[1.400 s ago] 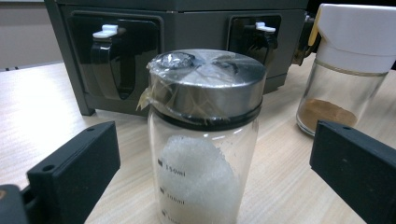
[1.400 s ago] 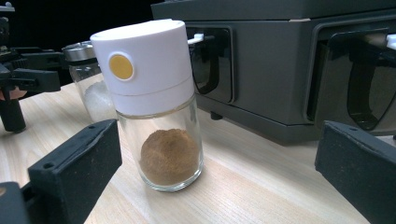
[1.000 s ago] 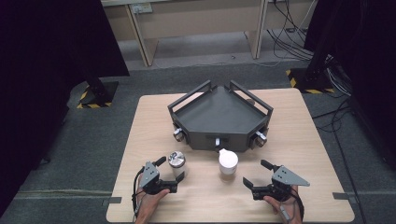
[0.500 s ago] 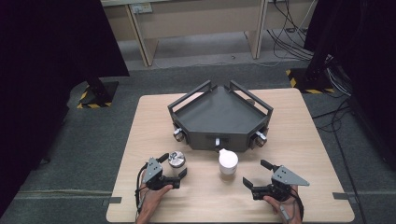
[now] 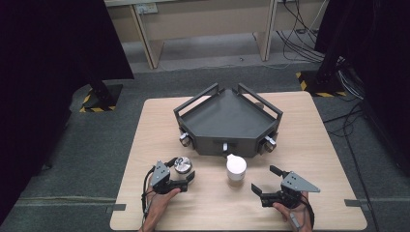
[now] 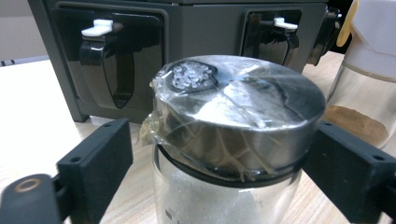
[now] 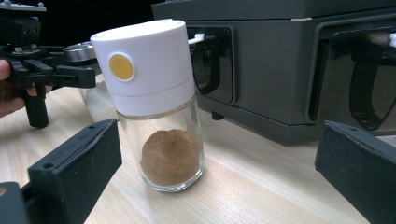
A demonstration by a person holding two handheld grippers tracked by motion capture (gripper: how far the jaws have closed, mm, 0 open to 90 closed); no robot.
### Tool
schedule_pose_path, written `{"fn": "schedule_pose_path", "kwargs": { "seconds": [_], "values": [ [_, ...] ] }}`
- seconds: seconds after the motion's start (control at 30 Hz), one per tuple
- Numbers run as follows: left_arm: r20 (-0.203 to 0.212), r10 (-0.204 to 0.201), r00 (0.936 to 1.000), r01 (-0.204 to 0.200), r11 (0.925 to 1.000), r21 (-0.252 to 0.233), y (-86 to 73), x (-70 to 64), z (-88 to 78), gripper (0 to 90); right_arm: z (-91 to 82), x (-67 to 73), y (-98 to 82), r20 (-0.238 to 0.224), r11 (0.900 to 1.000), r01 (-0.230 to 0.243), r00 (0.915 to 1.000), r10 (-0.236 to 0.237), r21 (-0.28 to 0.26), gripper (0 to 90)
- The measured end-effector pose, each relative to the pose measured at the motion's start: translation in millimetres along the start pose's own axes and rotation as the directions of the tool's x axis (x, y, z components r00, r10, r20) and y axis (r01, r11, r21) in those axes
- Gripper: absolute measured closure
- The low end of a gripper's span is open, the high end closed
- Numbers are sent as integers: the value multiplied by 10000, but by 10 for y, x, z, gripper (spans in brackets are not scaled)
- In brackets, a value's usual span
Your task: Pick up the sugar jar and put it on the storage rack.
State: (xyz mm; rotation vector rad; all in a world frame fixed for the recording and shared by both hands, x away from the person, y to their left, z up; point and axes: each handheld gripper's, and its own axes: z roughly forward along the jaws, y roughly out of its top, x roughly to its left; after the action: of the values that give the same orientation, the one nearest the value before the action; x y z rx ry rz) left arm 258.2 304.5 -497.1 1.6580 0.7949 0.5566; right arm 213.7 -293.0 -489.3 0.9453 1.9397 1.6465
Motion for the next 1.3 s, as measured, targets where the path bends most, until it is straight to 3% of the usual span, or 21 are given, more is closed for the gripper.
{"fn": "schedule_pose_path", "kwargs": {
  "seconds": [0.47, 0.9, 1.3],
  "values": [
    [145, 159, 9998, -160, 9998, 86, 11, 23, 19, 300, -2, -6, -2, -13, 10000, -10, 10000, 10, -15, 8],
    [67, 446, 9990, -445, 9989, -170, 18, -14, -6, 310, -3, -12, -2, -30, 10000, -12, 10000, 11, -15, 8],
    [459, 455, 9979, -448, 9989, -157, 99, -9, -27, 310, -1, -11, -3, -42, 10000, -4, 10000, 4, -18, 8]
  ]
}}
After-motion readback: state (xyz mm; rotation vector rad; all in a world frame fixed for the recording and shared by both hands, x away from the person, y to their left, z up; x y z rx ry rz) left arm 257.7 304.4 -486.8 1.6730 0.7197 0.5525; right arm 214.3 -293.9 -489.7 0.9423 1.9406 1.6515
